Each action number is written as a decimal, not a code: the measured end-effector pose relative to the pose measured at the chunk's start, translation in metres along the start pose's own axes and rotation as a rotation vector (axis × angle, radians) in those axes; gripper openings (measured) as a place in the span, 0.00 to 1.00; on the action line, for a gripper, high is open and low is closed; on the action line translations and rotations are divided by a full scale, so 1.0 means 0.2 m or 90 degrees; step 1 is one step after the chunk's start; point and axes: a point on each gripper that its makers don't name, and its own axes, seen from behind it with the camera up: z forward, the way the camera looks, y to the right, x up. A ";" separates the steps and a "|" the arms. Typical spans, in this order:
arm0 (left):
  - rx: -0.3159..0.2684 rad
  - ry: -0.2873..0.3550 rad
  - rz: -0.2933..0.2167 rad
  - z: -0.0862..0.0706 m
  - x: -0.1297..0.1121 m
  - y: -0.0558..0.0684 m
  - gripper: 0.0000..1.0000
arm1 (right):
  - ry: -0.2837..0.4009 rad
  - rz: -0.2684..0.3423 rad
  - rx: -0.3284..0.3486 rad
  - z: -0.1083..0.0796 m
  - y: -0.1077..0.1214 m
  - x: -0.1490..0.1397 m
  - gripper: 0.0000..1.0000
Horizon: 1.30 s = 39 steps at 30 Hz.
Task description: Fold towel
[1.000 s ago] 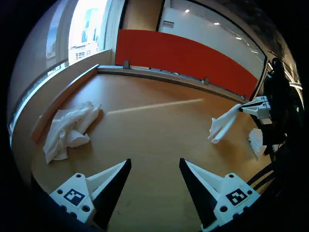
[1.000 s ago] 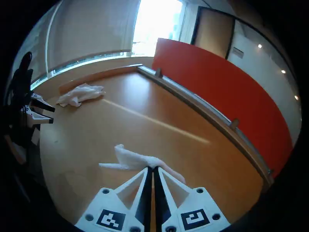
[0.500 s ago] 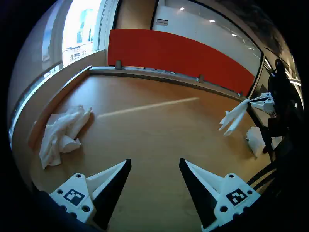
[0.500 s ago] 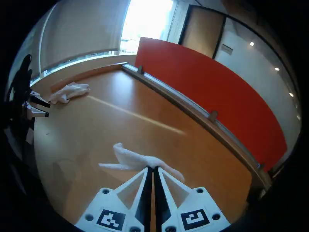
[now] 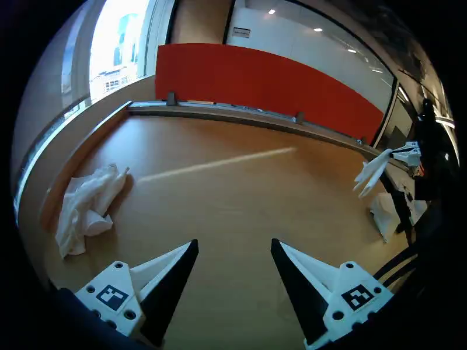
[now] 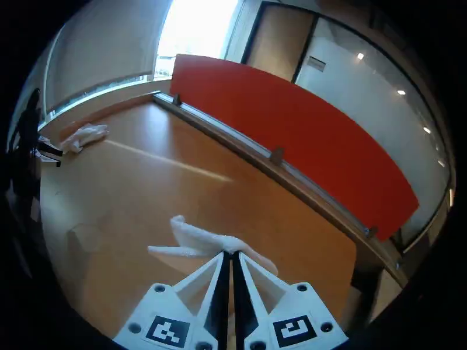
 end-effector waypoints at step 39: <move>-0.021 -0.011 0.041 0.05 0.03 0.26 0.92 | -0.098 0.057 -0.074 -0.42 0.33 -0.73 0.03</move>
